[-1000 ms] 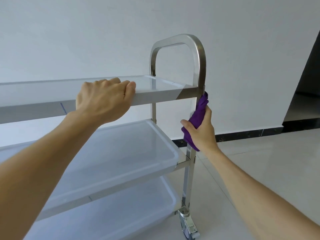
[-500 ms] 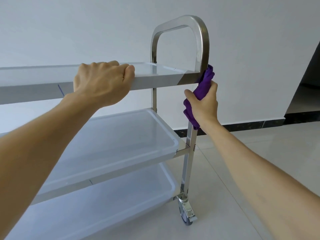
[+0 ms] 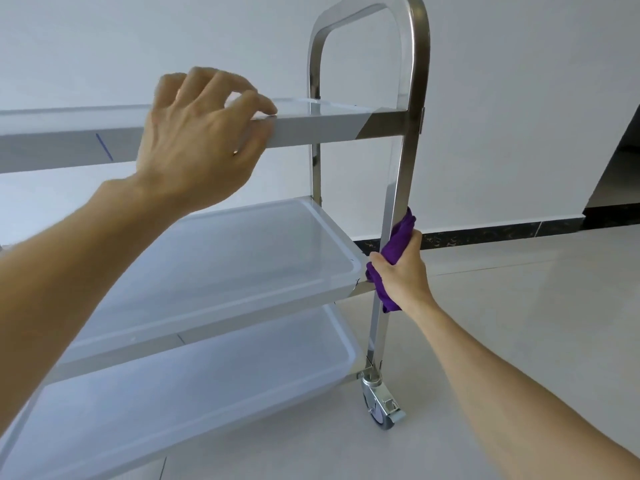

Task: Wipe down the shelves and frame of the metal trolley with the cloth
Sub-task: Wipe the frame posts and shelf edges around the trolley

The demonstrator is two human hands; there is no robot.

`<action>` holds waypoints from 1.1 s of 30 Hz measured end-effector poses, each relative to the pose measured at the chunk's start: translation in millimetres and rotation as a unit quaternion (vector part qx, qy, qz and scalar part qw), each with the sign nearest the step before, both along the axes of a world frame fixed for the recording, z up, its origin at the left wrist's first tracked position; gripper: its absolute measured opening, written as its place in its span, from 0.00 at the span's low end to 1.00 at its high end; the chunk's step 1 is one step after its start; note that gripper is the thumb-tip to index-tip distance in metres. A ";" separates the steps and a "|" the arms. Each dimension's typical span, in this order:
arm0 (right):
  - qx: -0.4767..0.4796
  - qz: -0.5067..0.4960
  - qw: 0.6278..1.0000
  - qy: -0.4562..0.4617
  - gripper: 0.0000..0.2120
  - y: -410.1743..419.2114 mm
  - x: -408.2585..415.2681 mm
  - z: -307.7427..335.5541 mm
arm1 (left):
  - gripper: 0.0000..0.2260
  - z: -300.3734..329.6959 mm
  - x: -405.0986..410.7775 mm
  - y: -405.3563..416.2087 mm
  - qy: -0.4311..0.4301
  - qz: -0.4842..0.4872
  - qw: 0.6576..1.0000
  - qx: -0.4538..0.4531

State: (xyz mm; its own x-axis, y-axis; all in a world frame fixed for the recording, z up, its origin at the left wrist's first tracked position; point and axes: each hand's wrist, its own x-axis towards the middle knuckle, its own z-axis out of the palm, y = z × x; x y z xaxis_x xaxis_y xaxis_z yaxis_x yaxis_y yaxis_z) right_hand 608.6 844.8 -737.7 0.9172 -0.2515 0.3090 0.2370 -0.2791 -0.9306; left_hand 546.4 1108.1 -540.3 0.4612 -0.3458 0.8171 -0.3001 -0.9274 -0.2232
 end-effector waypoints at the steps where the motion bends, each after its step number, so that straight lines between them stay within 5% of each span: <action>1: 0.003 0.002 1.000 -0.001 0.22 0.0 -1.8 0.7 | 0.15 -10.7 -5.8 -0.4 -0.014 -0.043 0.999 0.006; 7: 0.022 -0.018 0.999 -0.042 0.23 4.6 -28.9 -11.6 | 0.15 -98.2 -28.6 5.4 0.060 -0.156 0.985 0.032; 11: -0.016 -0.029 0.993 -0.114 0.24 13.9 -55.6 -19.1 | 0.15 -153.0 -28.3 11.5 0.228 -0.054 0.970 -0.061; 15: -0.124 0.017 0.981 -0.151 0.26 29.7 -64.8 -1.8 | 0.20 -193.8 -20.4 19.5 0.377 0.074 0.916 -0.115; 20: -0.348 -0.001 0.932 -0.097 0.35 57.1 -43.5 28.6 | 0.21 -214.7 -30.6 20.5 0.336 0.095 0.933 -0.090; 24: -0.488 0.001 0.871 0.056 0.42 62.2 -23.6 32.1 | 0.23 -217.3 -41.5 25.8 0.317 0.090 0.942 -0.066; 29: -0.519 0.047 0.836 -0.173 0.17 47.0 -27.0 12.1 | 0.23 -215.8 -49.5 32.2 0.304 0.064 0.948 -0.071; 33: -0.500 0.016 0.854 -0.142 0.23 59.5 -35.2 -3.2 | 0.21 -218.2 -48.9 30.9 0.281 0.047 0.954 -0.097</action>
